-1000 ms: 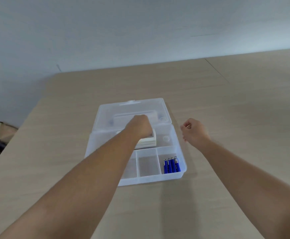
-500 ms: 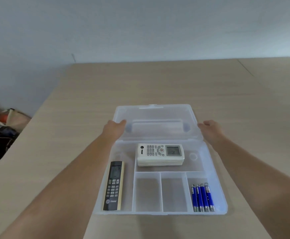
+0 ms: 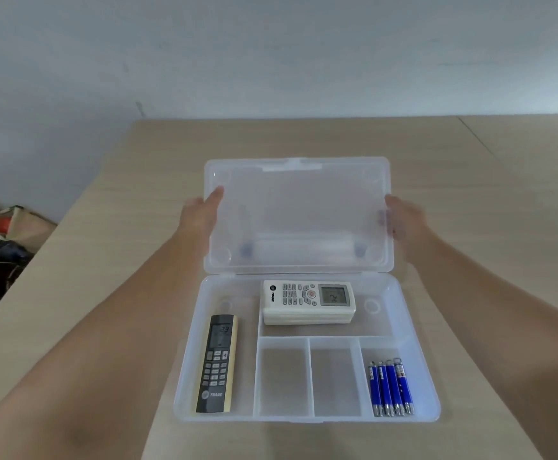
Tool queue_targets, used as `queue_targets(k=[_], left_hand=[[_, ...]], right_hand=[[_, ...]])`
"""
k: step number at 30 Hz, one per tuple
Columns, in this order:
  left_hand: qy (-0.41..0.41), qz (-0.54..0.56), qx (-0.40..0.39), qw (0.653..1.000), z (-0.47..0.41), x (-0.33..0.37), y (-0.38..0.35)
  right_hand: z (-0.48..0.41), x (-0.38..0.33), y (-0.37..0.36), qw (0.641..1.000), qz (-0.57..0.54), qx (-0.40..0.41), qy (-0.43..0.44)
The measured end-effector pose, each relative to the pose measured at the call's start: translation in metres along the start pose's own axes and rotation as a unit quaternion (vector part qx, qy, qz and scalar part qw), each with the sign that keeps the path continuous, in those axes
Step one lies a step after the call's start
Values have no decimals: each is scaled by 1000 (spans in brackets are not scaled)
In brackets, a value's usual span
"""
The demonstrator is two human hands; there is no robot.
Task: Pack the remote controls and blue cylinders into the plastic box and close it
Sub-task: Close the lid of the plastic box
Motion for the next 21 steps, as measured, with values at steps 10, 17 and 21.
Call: queue_targets(k=[10, 17, 21], left_hand=[[-337, -137, -27, 931, 110, 94, 41], [-284, -331, -124, 891, 199, 37, 72], [-261, -532, -152, 791, 217, -39, 79]], right_hand=[[125, -98, 56, 911, 189, 98, 354], [225, -34, 79, 785, 388, 60, 479], [256, 38, 76, 698, 512, 3, 500]])
Point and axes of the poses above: each hand's wrist, its own z-axis away from the middle knuckle, its own y-axis out of the back of the hand, x = y × z, the point moved 8 cm from there along -z, towards the middle knuckle, and after that the axes turned 6 degrees about z, right-handed, at the moved point
